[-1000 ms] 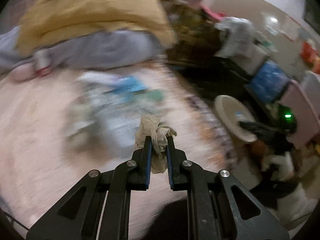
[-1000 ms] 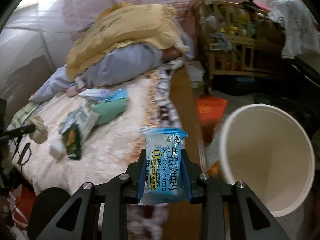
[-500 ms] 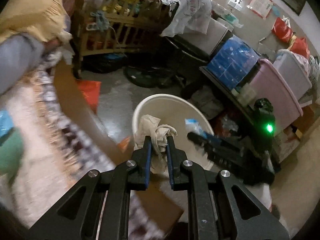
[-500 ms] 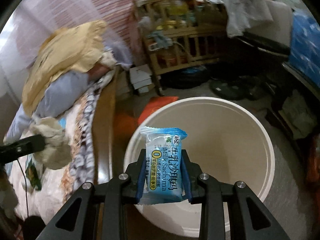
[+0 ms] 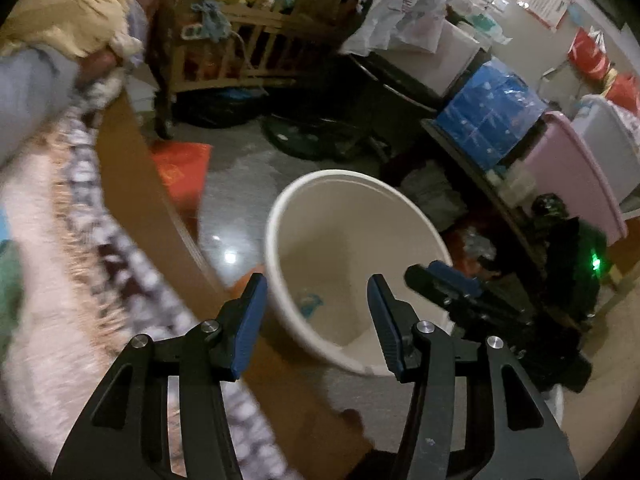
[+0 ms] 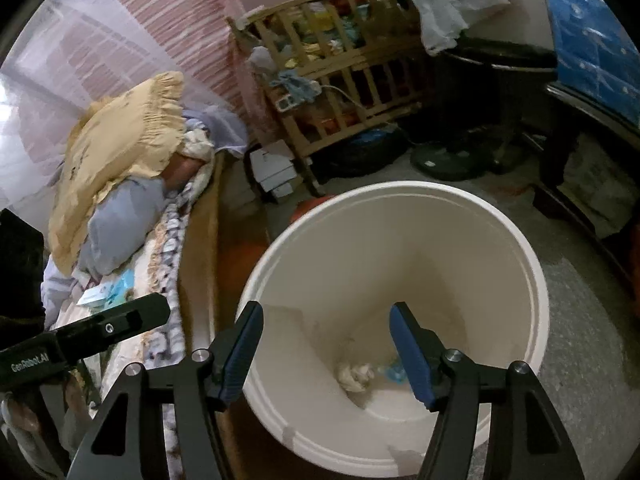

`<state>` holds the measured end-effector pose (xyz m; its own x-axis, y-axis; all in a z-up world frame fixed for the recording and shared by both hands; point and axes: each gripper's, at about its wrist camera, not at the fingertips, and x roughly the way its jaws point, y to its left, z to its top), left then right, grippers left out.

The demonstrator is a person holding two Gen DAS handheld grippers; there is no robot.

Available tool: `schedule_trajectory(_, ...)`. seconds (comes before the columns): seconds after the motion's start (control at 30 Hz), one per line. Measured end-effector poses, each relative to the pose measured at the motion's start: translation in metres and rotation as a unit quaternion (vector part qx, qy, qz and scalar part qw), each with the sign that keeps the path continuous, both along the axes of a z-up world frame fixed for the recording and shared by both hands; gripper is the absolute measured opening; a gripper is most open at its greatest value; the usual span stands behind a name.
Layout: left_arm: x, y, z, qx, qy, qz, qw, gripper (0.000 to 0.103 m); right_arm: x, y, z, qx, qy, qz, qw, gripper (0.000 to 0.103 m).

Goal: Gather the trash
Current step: 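Move both open tools back over the items on the bed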

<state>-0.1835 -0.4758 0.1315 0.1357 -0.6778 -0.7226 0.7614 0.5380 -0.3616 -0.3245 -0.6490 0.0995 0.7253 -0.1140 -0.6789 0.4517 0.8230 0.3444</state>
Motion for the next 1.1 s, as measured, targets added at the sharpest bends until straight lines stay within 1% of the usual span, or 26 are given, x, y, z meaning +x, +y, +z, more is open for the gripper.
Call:
schedule_trajectory(0.07, -0.005, 0.014, 0.005, 0.01, -0.027, 0.013, 0.9995, 0.051, 0.003, 0.012, 0.005, -0.008, -0.007, 0.016, 1.0, 0.063)
schedule_trajectory(0.1, -0.008, 0.024, 0.007, 0.018, -0.047, 0.022, 0.9985, 0.051, 0.005, 0.018, 0.007, -0.017, -0.008, 0.021, 1.0, 0.063)
schedule_trajectory(0.2, -0.013, 0.05, 0.012, 0.03, -0.086, 0.043, 0.9949, 0.051, 0.012, 0.043, 0.014, -0.045, -0.007, 0.041, 0.998, 0.063)
schedule_trajectory(0.3, -0.014, 0.078, 0.013, 0.037, -0.108, 0.066, 0.9913, 0.051, 0.017, 0.068, 0.019, -0.07, -0.004, 0.057, 0.996, 0.063)
schedule_trajectory(0.53, -0.015, 0.132, 0.015, 0.05, -0.153, 0.11, 0.9808, 0.051, 0.025, 0.123, 0.02, -0.087, -0.01, 0.089, 0.992, 0.063)
schedule_trajectory(0.93, -0.014, 0.211, 0.016, 0.056, -0.174, 0.172, 0.9679, 0.051, 0.054, 0.209, 0.02, -0.088, -0.007, 0.163, 0.983, 0.063)
schedule_trajectory(1.1, -0.007, 0.258, 0.014, 0.06, -0.171, 0.195, 0.9639, 0.051, 0.067, 0.238, 0.019, -0.076, -0.004, 0.193, 0.978, 0.063)
